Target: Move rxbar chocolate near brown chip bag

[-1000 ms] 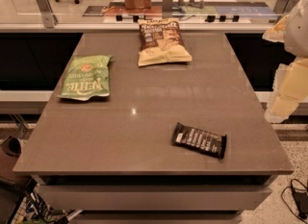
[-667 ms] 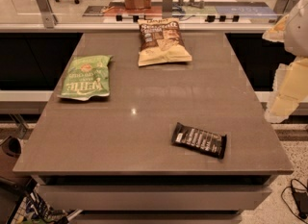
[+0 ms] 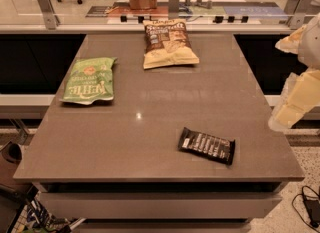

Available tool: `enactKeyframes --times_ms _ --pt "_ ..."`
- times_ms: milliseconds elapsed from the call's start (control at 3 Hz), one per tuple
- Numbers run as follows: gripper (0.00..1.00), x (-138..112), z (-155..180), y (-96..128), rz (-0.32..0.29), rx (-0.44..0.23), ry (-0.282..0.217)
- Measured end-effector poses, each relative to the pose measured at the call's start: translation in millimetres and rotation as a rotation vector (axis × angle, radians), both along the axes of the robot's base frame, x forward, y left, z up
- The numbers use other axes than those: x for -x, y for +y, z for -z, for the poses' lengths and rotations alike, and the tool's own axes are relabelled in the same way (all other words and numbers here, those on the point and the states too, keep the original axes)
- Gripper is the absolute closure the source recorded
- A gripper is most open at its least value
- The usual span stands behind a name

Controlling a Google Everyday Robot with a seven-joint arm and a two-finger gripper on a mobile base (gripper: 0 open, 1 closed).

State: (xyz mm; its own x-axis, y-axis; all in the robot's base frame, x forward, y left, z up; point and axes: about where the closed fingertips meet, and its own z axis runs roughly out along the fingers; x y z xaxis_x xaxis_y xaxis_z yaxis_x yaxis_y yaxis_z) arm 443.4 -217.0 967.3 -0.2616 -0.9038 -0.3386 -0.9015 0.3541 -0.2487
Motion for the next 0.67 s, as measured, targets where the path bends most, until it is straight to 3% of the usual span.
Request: enactKeyframes --times_ms 667 --pt "0.00 5 45 18 0.084 -0.251 -0.017"
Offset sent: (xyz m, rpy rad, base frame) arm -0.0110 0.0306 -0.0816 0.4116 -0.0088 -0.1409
